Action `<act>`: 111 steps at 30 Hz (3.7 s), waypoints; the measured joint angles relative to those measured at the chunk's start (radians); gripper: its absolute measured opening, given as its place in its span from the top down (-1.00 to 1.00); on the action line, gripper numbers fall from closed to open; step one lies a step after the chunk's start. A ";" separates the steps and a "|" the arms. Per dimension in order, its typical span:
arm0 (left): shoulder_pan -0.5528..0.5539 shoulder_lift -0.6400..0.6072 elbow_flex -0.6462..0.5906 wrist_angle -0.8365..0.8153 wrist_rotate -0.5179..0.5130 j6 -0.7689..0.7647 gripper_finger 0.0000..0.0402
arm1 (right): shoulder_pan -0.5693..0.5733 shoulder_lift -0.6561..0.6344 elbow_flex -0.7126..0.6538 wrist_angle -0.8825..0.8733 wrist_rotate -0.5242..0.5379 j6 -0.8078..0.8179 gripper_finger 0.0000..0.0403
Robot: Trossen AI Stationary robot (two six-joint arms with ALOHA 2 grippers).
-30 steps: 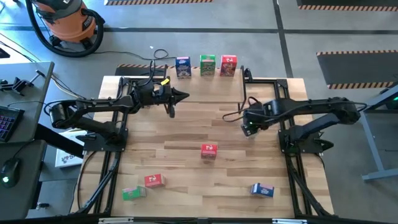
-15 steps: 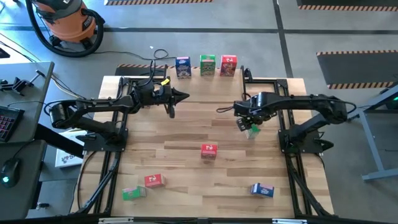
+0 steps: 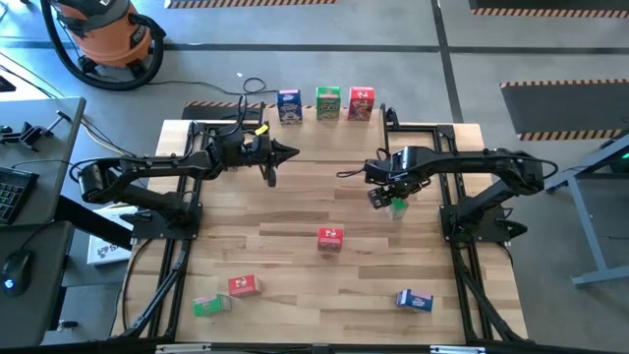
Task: Stack cereal on shelf
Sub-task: Adjust the bottom green cereal box on the shelf
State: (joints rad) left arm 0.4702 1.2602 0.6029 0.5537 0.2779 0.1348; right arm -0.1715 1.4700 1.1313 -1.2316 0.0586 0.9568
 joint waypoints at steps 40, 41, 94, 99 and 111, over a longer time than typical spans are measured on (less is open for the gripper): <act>0.029 0.000 0.001 -0.021 0.000 -0.004 1.00 | 0.004 -0.005 0.120 -0.032 -0.010 -0.168 0.08; 0.032 0.000 0.001 -0.025 0.000 -0.004 1.00 | 0.004 -0.005 0.150 -0.040 -0.011 -0.191 0.08; 0.059 0.000 0.001 -0.033 0.037 -0.029 1.00 | -0.149 0.523 1.159 -0.125 0.297 -1.323 -0.21; 0.059 0.000 0.001 -0.034 0.037 -0.029 1.00 | -0.148 0.500 1.159 -0.132 0.365 -1.335 -0.19; 0.059 0.000 0.001 -0.042 0.037 -0.029 1.00 | -0.140 0.366 1.006 -0.095 0.288 -1.255 0.72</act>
State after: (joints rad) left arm 0.5293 1.2602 0.6037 0.5118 0.3145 0.1055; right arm -0.3114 1.8356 2.1374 -1.3263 0.3462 -0.2981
